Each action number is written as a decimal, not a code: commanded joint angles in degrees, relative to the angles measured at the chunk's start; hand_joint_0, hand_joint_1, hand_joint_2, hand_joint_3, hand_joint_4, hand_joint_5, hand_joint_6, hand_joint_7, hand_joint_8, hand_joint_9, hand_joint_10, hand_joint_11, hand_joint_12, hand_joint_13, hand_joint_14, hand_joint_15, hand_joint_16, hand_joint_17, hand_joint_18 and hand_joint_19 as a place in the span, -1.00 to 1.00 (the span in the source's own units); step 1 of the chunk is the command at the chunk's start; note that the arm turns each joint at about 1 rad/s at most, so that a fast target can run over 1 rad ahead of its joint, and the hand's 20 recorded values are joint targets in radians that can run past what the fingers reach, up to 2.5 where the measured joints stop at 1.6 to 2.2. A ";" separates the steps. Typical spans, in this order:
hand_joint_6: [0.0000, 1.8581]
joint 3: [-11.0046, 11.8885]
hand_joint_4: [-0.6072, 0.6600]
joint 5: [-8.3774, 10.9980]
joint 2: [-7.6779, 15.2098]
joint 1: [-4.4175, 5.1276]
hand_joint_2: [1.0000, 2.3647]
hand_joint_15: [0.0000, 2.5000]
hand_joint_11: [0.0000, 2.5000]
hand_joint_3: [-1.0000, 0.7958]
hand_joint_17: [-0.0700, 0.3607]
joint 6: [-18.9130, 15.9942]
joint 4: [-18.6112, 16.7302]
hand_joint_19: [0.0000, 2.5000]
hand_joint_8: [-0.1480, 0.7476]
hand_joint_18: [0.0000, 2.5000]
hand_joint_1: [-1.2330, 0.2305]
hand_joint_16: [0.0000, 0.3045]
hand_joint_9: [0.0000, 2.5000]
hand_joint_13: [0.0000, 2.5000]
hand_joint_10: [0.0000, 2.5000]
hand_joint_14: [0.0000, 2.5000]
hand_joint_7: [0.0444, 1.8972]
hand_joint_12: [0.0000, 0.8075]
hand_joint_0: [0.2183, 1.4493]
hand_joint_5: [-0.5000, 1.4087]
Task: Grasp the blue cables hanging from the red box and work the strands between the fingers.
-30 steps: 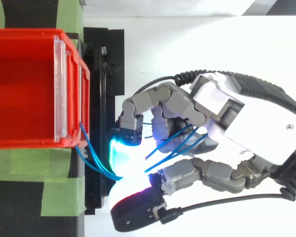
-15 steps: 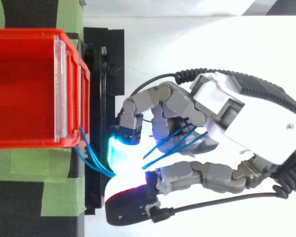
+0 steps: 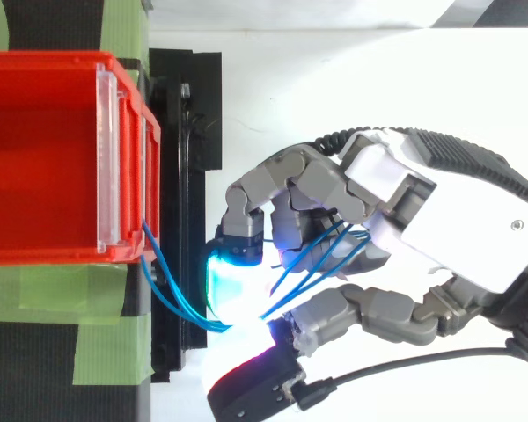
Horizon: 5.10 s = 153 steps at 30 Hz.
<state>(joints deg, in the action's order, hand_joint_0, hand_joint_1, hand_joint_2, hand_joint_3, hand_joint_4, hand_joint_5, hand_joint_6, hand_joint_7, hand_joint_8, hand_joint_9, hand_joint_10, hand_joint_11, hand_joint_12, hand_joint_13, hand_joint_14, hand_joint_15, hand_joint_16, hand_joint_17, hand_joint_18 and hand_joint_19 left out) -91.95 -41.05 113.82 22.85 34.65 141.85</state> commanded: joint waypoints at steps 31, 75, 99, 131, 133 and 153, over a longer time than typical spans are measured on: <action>0.38 0.01 0.45 0.00 0.00 -0.09 0.26 0.06 0.97 -0.39 -0.20 -0.02 0.44 0.02 0.17 0.10 -0.18 -0.70 -0.46 -0.20 1.00 1.00 0.32 0.04 -0.41 -0.36; 0.51 0.01 0.17 0.00 0.00 -0.26 -0.98 0.06 0.97 -0.41 -0.20 -0.81 1.49 0.02 0.17 0.10 -0.44 -0.70 -0.46 -0.20 1.00 1.00 0.14 0.04 0.40 -0.62; 0.61 0.01 0.16 0.00 0.00 -0.26 -0.98 0.06 0.97 -0.26 -0.20 -0.81 1.67 0.02 0.17 0.10 -0.39 -0.70 -0.46 -0.20 1.00 1.00 0.16 0.04 0.65 -0.58; 0.52 -0.07 0.07 -3.69 0.00 -0.70 -0.99 0.06 0.97 -0.72 -0.20 -24.28 5.01 0.02 0.17 0.10 -0.39 -0.70 -0.46 -0.20 1.00 1.00 0.07 0.04 0.75 -0.62; 0.20 -0.07 0.02 -3.51 0.00 -0.70 -0.98 0.06 0.97 -0.41 -0.20 -24.37 5.01 0.02 0.17 0.10 -0.31 -0.70 -0.46 -0.20 1.00 1.00 0.20 0.04 0.88 -0.39; -0.18 -0.07 0.32 -3.34 0.00 -0.70 -1.00 0.06 0.97 -1.00 -0.20 -24.98 5.63 0.02 0.17 0.10 -0.39 -0.70 -0.46 -0.20 1.00 1.00 0.13 0.04 -0.24 -0.74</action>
<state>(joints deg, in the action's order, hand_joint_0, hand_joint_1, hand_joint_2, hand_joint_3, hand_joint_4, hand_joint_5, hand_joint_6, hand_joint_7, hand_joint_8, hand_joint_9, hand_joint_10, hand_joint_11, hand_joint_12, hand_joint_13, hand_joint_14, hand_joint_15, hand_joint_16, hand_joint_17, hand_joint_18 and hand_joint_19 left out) -92.03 -44.47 113.82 22.14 9.56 147.48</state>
